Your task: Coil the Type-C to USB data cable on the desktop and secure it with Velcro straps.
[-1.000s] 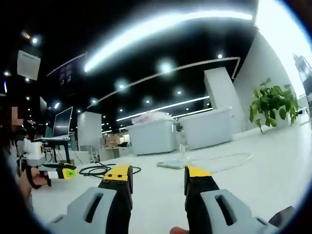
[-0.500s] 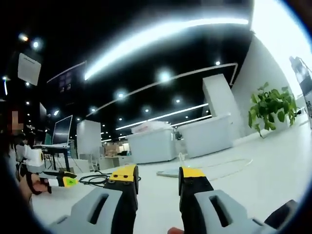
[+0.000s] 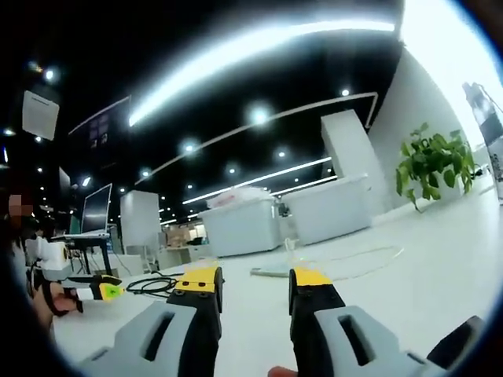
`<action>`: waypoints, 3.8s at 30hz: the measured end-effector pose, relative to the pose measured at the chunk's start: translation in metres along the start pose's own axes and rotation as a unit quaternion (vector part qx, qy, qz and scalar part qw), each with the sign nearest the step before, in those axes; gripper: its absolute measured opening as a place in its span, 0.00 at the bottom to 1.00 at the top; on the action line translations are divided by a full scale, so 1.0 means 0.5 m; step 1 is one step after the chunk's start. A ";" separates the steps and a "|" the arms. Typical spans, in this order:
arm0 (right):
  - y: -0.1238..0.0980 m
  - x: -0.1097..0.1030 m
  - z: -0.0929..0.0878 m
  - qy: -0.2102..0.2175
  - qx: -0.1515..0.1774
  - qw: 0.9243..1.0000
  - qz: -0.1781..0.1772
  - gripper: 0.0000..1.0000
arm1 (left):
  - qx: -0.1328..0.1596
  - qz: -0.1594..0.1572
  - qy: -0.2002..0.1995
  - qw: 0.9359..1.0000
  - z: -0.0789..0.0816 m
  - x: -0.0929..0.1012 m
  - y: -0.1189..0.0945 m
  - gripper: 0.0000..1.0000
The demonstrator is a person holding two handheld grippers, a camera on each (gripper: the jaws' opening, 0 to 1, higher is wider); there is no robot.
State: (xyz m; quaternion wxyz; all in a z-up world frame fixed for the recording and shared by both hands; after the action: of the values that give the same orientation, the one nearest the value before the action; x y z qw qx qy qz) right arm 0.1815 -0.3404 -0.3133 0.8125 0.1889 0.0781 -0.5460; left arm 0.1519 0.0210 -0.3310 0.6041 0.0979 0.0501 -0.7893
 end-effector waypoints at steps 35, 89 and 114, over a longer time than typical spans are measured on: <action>0.045 -0.068 0.042 -0.016 0.004 0.999 0.031 0.52 | 0.034 0.049 -0.034 0.998 0.016 -0.063 -0.018 0.41; 0.605 -0.145 -0.270 -0.129 -0.332 0.931 0.083 0.23 | 0.088 0.045 0.071 0.993 0.067 -0.232 0.175 0.35; 0.572 -0.216 -0.222 -0.410 -0.252 0.859 0.173 0.01 | 0.043 0.002 0.091 0.995 0.027 -0.203 0.199 0.35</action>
State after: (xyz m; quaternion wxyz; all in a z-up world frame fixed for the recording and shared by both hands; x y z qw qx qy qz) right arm 0.4104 -0.1090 -0.3157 0.8723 -0.2526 -0.1609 -0.3866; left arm 0.2720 0.0879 -0.2923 0.5939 0.1949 0.0706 -0.7774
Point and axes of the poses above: the point that each gripper's makers call its tool centre point, and the gripper's own axes: y roughly forward along the fingers, x roughly to its right, z roughly out of its top, the point moved 9 cm from there along -y, roughly backward along the fingers, and after that the axes turned 9 degrees about y, right-handed, at the moved point
